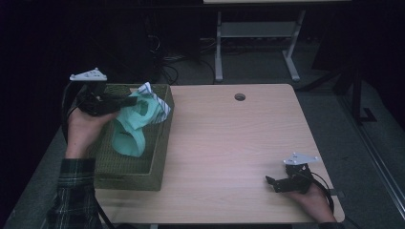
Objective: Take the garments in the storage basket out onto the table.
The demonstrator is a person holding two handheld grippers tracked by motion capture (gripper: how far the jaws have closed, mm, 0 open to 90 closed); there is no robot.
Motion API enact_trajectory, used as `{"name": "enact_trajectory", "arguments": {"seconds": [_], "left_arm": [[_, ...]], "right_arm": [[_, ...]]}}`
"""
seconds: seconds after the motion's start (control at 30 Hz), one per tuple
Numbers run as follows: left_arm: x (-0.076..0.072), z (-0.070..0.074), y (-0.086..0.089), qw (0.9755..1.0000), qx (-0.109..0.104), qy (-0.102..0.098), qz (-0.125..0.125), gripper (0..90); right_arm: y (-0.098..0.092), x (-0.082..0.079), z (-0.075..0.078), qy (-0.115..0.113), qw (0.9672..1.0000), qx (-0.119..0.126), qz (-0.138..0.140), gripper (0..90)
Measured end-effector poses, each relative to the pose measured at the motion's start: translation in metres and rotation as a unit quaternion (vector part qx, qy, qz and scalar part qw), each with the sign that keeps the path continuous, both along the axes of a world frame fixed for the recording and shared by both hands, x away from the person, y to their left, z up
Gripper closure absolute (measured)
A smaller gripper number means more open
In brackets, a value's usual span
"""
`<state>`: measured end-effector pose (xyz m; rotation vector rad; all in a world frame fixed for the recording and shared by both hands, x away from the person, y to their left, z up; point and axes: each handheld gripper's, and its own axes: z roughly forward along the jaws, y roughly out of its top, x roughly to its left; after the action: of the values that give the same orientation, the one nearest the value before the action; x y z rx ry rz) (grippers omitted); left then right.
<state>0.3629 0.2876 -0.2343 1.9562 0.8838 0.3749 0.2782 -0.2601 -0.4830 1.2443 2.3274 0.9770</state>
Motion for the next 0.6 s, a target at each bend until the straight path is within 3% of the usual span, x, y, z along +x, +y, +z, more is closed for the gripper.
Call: {"name": "enact_trajectory", "arguments": {"seconds": [0.3,0.6], "left_arm": [[-0.002,0.019,-0.033,0.9995,0.002,-0.021,-0.025,83.8],[-0.001,0.022,-0.069,0.9977,-0.005,-0.031,-0.061,83.8]], "right_arm": [[0.0,0.0,0.0,0.0,1.0,0.0,0.0,1.9],[0.0,0.0,0.0,0.0,1.0,0.0,0.0,1.9]]}}
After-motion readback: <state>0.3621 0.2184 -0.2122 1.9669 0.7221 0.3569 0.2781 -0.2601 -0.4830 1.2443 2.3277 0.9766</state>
